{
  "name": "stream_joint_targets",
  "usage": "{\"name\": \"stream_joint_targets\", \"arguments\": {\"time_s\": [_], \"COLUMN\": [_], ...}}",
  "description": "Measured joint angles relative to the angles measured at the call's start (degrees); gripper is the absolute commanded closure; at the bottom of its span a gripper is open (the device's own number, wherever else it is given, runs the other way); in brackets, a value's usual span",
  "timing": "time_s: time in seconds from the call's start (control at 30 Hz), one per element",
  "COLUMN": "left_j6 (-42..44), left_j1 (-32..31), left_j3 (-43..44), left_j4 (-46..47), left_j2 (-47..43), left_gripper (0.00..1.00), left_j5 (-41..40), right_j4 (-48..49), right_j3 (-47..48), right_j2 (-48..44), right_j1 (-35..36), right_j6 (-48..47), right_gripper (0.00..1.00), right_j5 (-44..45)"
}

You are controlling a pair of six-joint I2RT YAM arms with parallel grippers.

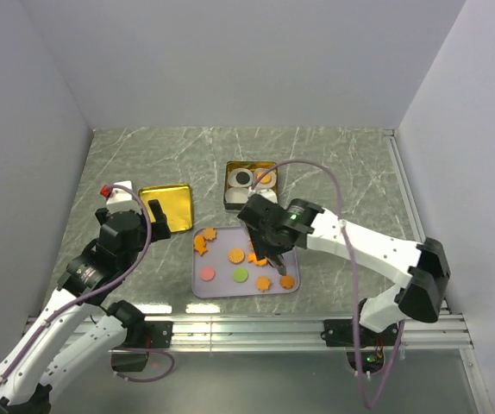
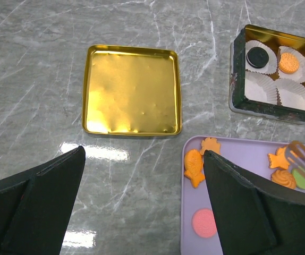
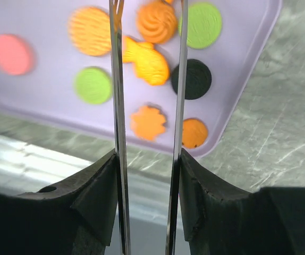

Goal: Pack the cookies

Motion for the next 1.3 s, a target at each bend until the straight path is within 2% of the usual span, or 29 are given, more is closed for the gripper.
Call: {"name": "stream_joint_targets", "arguments": {"time_s": [0.1, 0.33, 0.63, 1.3], "left_j6": [0.0, 0.0, 0.0, 0.0], "left_j1": [0.0, 0.0, 0.0, 0.0], "left_j3": [0.0, 0.0, 0.0, 0.0], "left_j4": [0.0, 0.0, 0.0, 0.0], "left_j2": [-0.3, -0.6, -0.7, -0.7], "left_gripper": [0.00, 0.01, 0.01, 0.01], "left_j5": [0.0, 0.0, 0.0, 0.0], "right_j4": [-2.9, -7.9, -7.2, -5.2], "right_j3": [3.4, 3.5, -2.0, -2.2], "right_j2": [-2.6, -3.5, -3.6, -0.8], "right_j1": [0.0, 0.0, -0.5, -1.3], "right_j6": [-1.1, -2.0, -1.9, -0.2], "right_gripper": [0.49, 0.49, 0.49, 0.48], "right_j5": [-1.5, -5.1, -9.0, -9.7]}}
